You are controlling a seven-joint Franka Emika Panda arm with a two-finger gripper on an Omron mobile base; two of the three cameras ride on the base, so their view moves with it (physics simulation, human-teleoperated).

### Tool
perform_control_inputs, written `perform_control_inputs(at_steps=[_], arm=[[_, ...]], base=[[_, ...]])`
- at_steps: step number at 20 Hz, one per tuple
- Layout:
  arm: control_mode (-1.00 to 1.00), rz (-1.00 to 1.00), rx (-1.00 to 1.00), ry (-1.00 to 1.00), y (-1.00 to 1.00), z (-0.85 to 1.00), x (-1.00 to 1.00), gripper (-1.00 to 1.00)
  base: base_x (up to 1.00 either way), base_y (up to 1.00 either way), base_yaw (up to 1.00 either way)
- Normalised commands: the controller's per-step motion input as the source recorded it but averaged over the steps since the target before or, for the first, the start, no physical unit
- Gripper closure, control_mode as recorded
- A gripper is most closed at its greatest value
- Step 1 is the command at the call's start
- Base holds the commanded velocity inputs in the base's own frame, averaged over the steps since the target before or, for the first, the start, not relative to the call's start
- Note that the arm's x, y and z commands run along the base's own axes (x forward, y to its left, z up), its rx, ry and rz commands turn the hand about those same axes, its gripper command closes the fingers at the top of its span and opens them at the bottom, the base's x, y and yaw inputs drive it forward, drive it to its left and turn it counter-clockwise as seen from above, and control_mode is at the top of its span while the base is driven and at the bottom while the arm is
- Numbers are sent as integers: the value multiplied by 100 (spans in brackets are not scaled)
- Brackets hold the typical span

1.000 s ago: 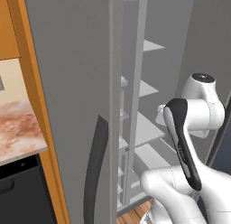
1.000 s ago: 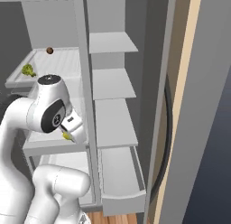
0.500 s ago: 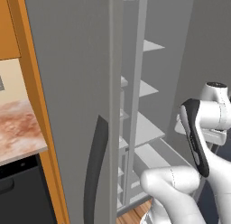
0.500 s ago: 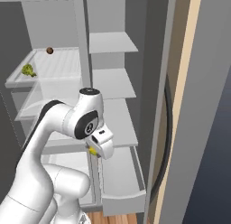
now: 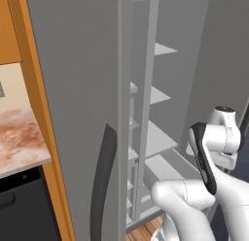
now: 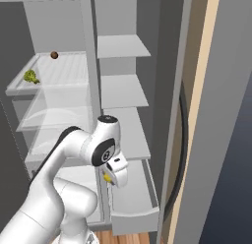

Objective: Take the lemon and broccoli from the fridge shelf and place them in the freezer drawer to begin freezing them.

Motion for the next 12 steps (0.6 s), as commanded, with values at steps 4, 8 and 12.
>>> perform_control_inputs(at_steps=[4, 8, 12], arm=[[-100, -2, 1, 0, -29, -40, 39, 100], [-100, 0, 0, 1, -8, -32, 60, 100], [-100, 0, 0, 4, 0, -33, 59, 100]], base=[[0, 0, 0], [0, 0, 0], [0, 0, 0]])
